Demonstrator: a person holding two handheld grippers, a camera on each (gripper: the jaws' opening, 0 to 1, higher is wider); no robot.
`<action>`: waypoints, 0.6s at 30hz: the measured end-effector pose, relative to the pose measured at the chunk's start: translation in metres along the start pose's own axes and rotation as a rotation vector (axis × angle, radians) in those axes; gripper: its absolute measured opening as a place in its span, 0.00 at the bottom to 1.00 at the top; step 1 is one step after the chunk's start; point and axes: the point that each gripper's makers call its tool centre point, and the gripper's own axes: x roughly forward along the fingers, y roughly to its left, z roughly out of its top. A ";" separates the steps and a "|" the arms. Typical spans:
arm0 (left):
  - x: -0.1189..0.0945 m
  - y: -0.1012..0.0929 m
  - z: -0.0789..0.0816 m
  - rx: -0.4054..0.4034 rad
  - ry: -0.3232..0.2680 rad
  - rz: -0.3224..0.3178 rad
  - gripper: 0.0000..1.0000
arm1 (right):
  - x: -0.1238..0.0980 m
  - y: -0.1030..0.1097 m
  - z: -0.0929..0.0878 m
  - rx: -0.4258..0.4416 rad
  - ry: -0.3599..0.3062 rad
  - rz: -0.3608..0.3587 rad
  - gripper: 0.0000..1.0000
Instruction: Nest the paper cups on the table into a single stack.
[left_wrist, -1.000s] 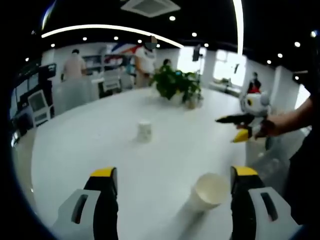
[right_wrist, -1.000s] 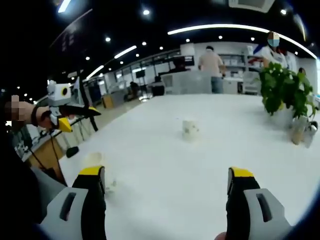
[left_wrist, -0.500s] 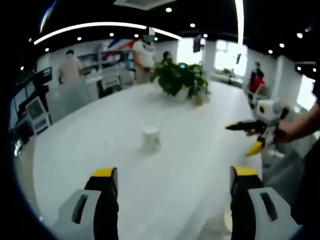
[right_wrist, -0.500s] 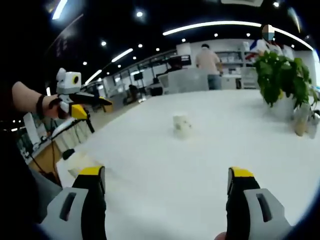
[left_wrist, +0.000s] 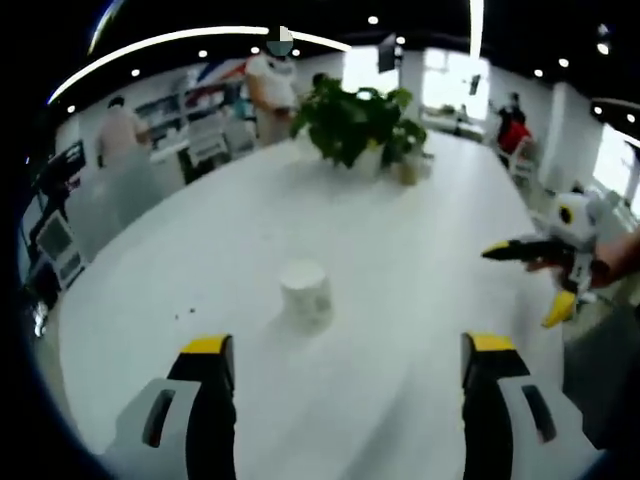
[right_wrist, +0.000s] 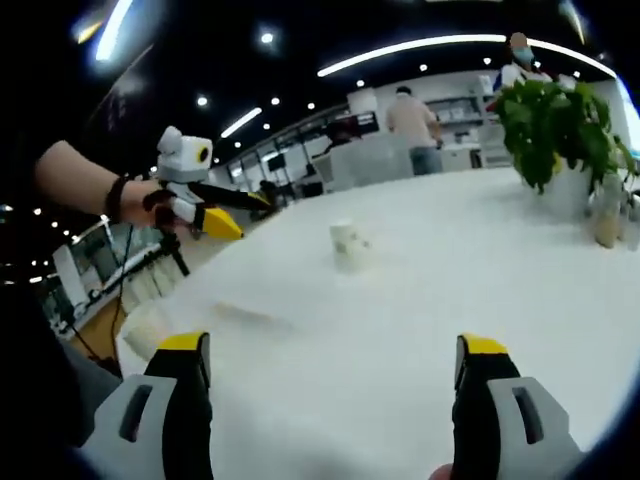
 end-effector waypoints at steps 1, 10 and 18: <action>0.007 0.003 0.002 -0.009 0.007 0.007 0.93 | 0.001 -0.001 -0.005 -0.006 0.006 0.001 1.00; 0.057 0.024 0.006 -0.018 0.065 0.048 0.89 | 0.000 -0.006 -0.026 0.071 0.006 0.023 1.00; 0.086 0.038 0.020 0.023 0.076 0.074 0.81 | -0.008 -0.021 -0.012 0.122 -0.058 0.019 1.00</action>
